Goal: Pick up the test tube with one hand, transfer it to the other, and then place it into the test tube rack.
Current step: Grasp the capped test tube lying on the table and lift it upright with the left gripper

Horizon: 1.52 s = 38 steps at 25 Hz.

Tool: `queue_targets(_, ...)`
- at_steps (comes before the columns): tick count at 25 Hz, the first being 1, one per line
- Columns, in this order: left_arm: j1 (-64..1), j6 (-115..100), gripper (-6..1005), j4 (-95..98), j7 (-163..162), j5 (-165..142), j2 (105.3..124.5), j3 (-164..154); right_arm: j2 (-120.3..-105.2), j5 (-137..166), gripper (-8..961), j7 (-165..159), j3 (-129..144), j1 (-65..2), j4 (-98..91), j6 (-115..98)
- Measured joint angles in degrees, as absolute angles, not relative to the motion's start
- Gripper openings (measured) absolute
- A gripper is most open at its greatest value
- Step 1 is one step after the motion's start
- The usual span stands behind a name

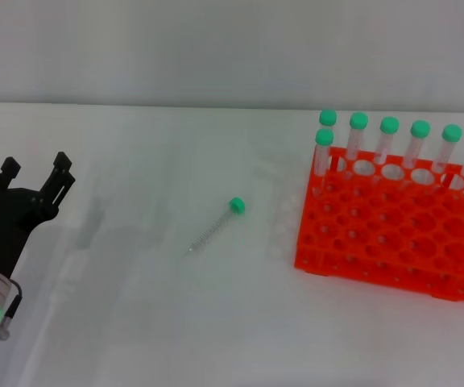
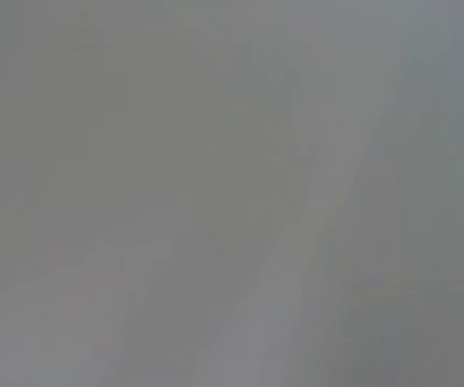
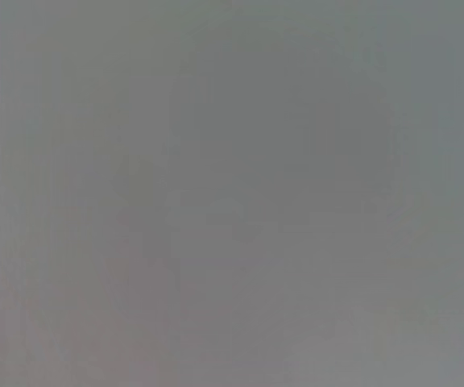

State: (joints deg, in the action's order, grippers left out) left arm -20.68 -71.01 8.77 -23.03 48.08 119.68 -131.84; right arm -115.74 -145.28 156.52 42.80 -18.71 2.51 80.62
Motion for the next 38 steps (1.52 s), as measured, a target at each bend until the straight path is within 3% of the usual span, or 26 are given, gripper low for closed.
queue_targets(15,-20.9,-71.3,873,9.3,-21.8,47.7,119.75,-131.6,-115.41,-145.6,840,156.9,42.3,-18.3,0.8,79.9)
queue_targets(20,-23.2,-71.8,866,11.0,-25.2,47.6,118.60,-130.4,-115.30,-145.7,839,156.9,42.3,-18.2,-1.3,78.5)
queue_targets(23,-26.5,-70.7,859,9.0,-34.0,45.3,116.36,-130.1,-115.28,-145.7,838,156.9,42.3,-18.7,-1.7,77.8)
queue_targets(31,-41.9,-71.3,847,-4.9,-75.4,15.8,105.75,-132.4,-115.30,-145.5,837,156.9,42.3,-19.1,-3.8,76.5)
queue_targets(35,-48.9,-77.7,846,-10.7,-86.6,12.2,103.18,-144.4,-115.25,-145.7,836,157.0,42.3,-19.2,-5.0,76.0)
queue_targets(38,-51.9,-80.3,846,-14.5,-92.4,12.4,102.87,-152.2,-115.24,-145.7,835,157.0,42.3,-19.2,-6.1,75.2)
